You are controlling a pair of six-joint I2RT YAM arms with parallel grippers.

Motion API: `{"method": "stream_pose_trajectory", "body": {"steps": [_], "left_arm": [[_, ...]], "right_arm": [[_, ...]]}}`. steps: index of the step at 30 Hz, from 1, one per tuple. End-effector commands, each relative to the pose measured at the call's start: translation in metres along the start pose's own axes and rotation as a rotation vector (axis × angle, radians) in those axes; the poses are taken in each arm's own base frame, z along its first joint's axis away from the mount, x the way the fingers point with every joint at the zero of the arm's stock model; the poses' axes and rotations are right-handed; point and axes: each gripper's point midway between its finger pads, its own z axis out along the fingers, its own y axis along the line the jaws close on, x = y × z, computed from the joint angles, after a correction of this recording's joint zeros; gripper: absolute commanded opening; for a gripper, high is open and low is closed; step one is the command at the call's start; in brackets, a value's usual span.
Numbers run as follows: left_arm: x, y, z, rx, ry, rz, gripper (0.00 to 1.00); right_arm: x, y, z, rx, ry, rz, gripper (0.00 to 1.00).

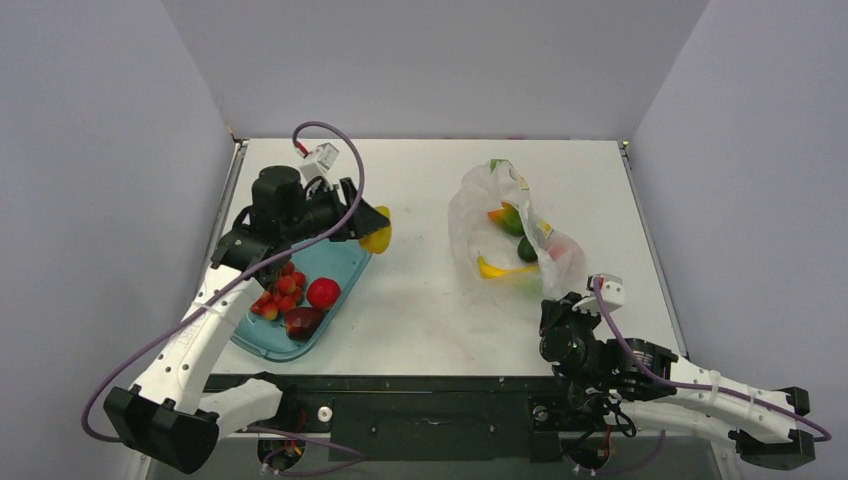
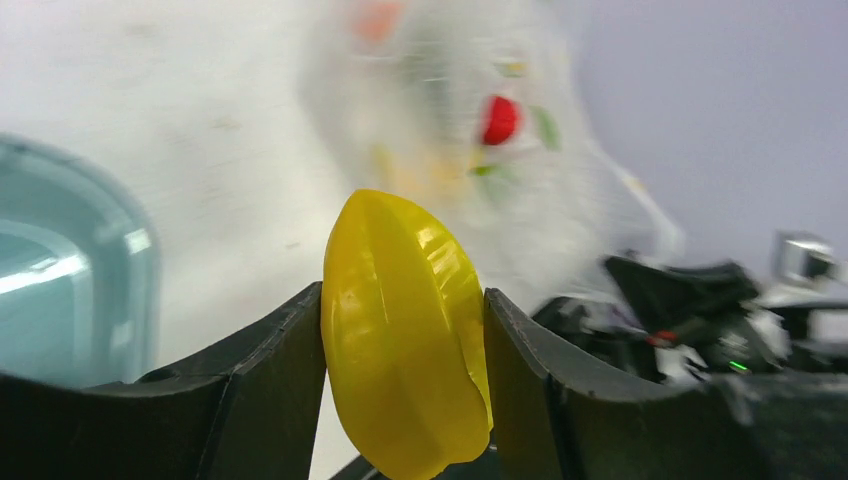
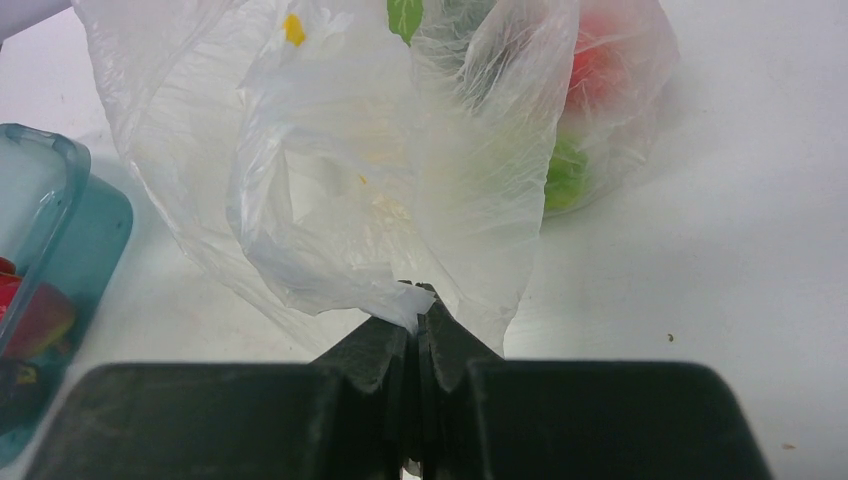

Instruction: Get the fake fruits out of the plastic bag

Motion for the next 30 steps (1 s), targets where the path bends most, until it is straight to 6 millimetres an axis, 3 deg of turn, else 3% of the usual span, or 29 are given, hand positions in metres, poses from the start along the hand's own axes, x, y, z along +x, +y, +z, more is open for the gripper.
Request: {"method": "stream_pose_trajectory", "body": {"steps": [1,4,9,14,17,23,30], "left_arm": [[0.019,0.103,-0.033,-0.439,0.101,0.085,0.14],[0.011,0.154,-0.043,-0.668,0.078,0.116,0.1],[0.005,0.204,-0.033,-0.849,0.046,0.115,0.04],[0.018,0.23,-0.011,-0.871,0.066,0.071,0.04],[0.036,0.246,0.001,-0.877,0.101,0.048,0.04],[0.06,0.26,0.024,-0.834,0.163,0.004,0.04],[0.077,0.271,0.036,-0.821,0.209,-0.018,0.21]], "right_arm": [[-0.014,0.003,-0.002,-0.002,-0.032,0.024,0.0],[-0.013,0.005,-0.003,-0.008,-0.018,0.033,0.0],[-0.017,0.01,-0.007,-0.021,0.0,0.03,0.0],[-0.019,0.009,-0.009,-0.037,0.003,0.075,0.0],[-0.022,0.007,-0.01,-0.041,-0.005,0.087,0.0],[-0.024,0.008,-0.01,-0.032,-0.011,0.069,0.0],[-0.024,0.008,-0.009,-0.026,-0.011,0.055,0.0]]}}
